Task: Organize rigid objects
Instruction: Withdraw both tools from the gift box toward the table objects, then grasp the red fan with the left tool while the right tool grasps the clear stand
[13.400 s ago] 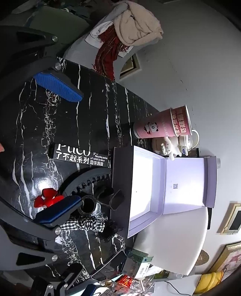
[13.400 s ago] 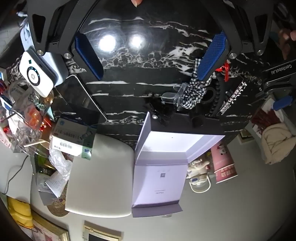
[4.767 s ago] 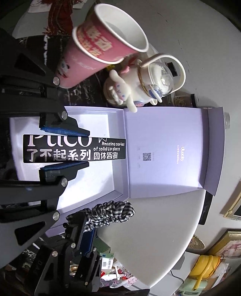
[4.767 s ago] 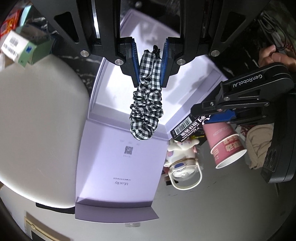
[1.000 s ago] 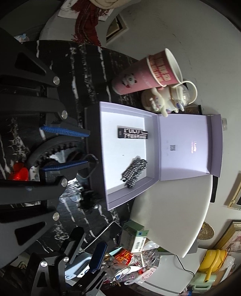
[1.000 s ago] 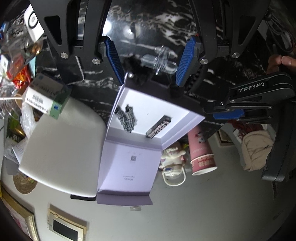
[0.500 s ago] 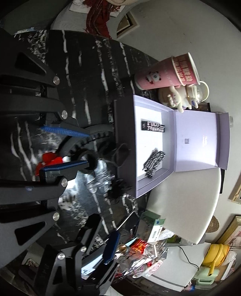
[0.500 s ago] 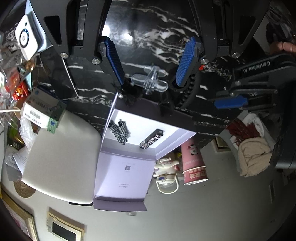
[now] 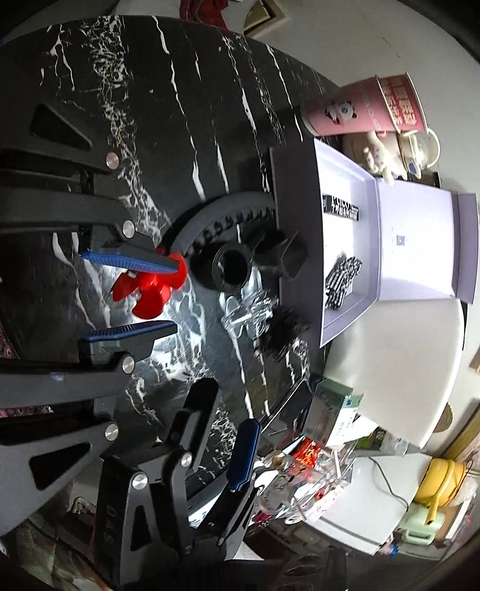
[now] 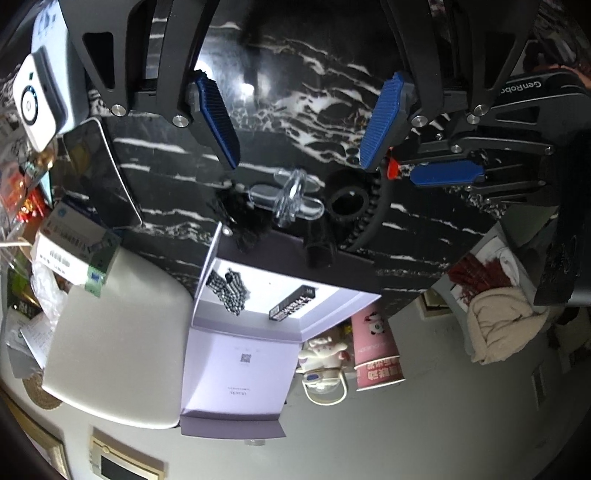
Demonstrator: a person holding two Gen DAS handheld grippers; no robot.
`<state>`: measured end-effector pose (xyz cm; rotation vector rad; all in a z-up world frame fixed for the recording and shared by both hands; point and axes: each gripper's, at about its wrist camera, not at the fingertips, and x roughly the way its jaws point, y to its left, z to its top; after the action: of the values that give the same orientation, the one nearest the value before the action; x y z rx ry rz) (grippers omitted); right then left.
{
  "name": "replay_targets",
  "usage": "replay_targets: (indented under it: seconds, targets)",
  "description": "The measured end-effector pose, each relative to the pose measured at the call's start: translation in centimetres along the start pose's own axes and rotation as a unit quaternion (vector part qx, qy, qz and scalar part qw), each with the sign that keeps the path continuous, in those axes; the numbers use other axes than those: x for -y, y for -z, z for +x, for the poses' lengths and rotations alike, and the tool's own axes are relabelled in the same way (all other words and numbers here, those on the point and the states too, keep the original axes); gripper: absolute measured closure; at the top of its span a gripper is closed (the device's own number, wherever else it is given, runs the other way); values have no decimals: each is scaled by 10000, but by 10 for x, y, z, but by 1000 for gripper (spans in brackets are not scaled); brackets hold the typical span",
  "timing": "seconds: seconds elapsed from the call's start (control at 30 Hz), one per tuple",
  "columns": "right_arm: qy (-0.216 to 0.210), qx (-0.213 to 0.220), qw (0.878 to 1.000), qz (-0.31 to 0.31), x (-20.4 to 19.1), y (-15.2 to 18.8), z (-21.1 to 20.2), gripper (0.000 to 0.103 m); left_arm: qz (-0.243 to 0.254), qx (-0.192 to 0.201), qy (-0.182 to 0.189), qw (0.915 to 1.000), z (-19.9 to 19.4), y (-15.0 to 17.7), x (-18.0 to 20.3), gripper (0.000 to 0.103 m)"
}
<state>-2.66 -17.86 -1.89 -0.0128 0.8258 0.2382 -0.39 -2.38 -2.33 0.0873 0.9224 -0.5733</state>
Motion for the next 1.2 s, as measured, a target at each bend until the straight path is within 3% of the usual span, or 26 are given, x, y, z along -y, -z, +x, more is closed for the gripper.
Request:
replay_targets:
  seconds: [0.13,0.2,0.3,0.37,0.5,0.87,1.07,1.13,1.17,1.2]
  targets:
    - [35,-74,9999,93,5,5,3,31,35,-4,-37,10000,3,4,4,71]
    - [58,-103,9999,121,7,7,4,30,21,34,-216,9998,4,5,4,53]
    - [125,-110,9997,150,9,8,4,29,-18,138,-483,9987,3,6,-2,37]
    - [129,-121,9997,176,11,8,4,29,-82,128,-479,9987,5,6,-5,33]
    - [153,-141,9996,180,13,9,5,28,-181,12,-290,9994,13,6,-8,33]
    - [263,-214,9989,337,27,12,12,27,-12,-59,-910,9958,32,6,0,33]
    - [201,-252,9987,383,31,12,22,27,26,-114,-771,9970,42,9,-1,34]
    - [241,-224,9989,348,32,9,25,27,95,-31,-808,9967,42,11,1,46]
    - [254,-203,9989,338,32,8,26,27,126,-12,-815,9966,41,11,1,59]
    - [261,-183,9989,338,33,6,27,27,128,-4,-775,9969,40,12,0,62]
